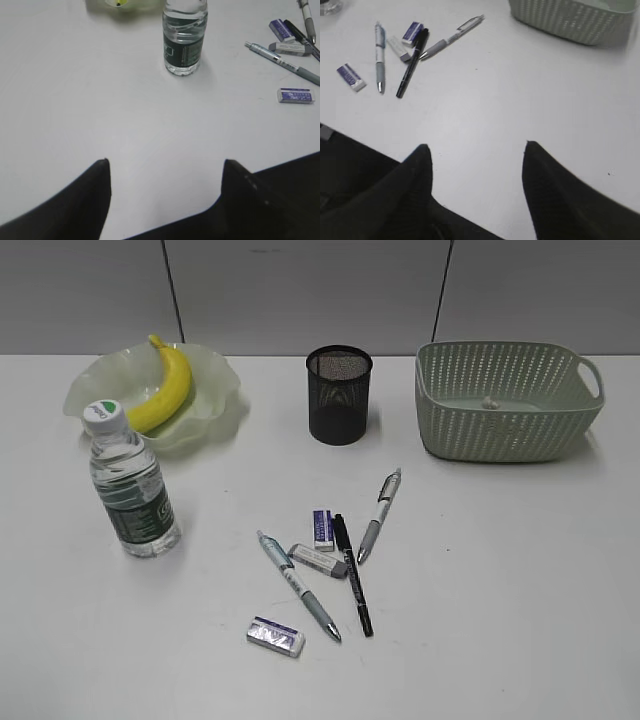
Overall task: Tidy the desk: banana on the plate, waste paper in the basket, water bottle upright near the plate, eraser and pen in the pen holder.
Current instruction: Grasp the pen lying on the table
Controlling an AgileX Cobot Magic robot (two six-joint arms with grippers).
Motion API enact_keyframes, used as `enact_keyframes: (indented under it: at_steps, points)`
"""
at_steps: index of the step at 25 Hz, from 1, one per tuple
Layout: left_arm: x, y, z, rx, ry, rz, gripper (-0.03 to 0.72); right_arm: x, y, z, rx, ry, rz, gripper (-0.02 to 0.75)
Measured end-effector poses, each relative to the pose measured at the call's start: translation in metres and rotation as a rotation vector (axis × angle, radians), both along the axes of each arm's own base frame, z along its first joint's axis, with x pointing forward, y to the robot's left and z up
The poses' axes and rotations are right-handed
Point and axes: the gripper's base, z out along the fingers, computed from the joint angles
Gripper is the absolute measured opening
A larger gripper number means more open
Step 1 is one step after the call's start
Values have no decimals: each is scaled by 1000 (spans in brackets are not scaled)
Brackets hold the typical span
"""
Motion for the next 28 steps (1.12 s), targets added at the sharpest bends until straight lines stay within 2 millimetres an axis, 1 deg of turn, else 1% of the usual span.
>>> enact_keyframes:
  at_steps: [4,7,9,12,15,17,21,24,25,27,28]
  points:
    - [-11,3,2,-19,-70,0,514,42,15,6,-31,108,92,424]
    - [-24,7,4,-42,-152,0,512,79,24,9,-55,179,125,419]
    - [-34,9,4,-57,-209,0,513,95,31,13,-66,194,148,416]
    - [-43,12,4,-73,-268,1,501,117,49,13,-113,216,230,407]
    - [-44,12,4,-72,-268,4,492,134,77,8,-192,239,345,392]
    - [-44,12,4,-72,-268,5,488,143,102,2,-247,253,427,383]
    - [-44,12,4,-72,-268,5,481,158,153,-8,-309,300,493,381]
    - [-44,12,4,-72,-268,5,480,167,194,-28,-375,389,516,381]
    - [-44,12,4,-72,-268,5,477,170,206,-33,-384,419,514,379]
    - [-44,12,4,-72,-268,5,472,174,230,-51,-415,481,520,370]
    - [-44,12,4,-72,-268,5,471,177,241,-57,-419,502,513,367]
